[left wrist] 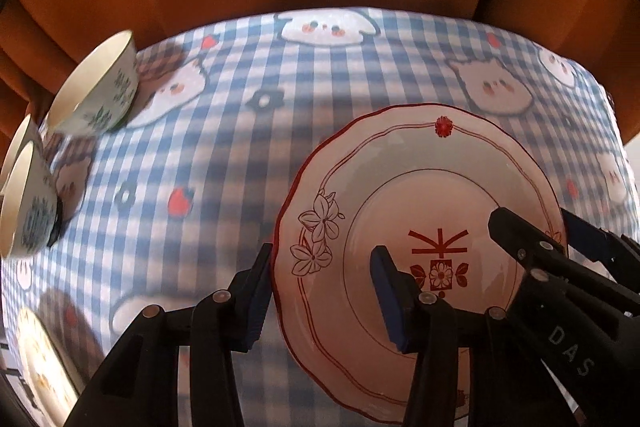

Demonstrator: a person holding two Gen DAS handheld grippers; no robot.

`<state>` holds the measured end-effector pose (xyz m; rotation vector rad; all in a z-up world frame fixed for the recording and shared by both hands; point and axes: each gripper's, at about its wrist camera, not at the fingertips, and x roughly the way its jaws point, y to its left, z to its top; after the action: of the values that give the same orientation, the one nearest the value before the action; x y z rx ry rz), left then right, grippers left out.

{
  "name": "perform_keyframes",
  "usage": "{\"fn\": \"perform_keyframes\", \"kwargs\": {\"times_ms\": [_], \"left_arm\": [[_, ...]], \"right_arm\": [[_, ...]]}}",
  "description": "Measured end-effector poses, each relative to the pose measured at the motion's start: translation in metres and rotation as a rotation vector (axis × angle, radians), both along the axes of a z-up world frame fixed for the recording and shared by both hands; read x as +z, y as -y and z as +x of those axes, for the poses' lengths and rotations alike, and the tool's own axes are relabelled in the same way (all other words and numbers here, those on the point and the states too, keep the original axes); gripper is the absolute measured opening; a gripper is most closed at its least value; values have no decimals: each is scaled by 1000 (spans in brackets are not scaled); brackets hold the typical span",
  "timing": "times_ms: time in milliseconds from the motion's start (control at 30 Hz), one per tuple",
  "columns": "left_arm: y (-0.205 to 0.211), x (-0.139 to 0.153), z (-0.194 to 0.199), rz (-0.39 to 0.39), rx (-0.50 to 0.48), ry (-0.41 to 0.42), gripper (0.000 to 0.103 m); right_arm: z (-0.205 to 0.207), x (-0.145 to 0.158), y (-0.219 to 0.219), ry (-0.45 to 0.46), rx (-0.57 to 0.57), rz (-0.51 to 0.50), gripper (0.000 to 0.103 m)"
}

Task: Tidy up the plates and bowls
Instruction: 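Close both grippers on the red-rimmed plate rim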

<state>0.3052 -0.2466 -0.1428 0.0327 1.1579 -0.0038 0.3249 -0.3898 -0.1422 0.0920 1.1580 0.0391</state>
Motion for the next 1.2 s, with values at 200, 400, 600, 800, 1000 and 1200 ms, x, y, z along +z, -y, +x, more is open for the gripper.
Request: {"fn": "perform_keyframes", "kwargs": {"times_ms": [200,400,600,800,1000,1200], "left_arm": [[-6,1,-35,-6,-6,-20,49],[-10,1,-52,-5,-15,-36,49],[-11,2,-55,-9,12,-27,49],[-9,0,-46,-6,32,-18,51],[-6,2,-46,8,5,-22,51],[-5,14,-57,11,-37,-5,51]], "right_arm": [[-39,2,-4,-34,-7,11,61],[-66,2,-8,-73,2,18,61],[-65,-3,-7,-80,0,0,50],[-62,-9,-3,-81,16,-6,43],[-59,-8,-4,-89,9,-13,43],[-70,4,-4,-79,-5,-44,43]]}}
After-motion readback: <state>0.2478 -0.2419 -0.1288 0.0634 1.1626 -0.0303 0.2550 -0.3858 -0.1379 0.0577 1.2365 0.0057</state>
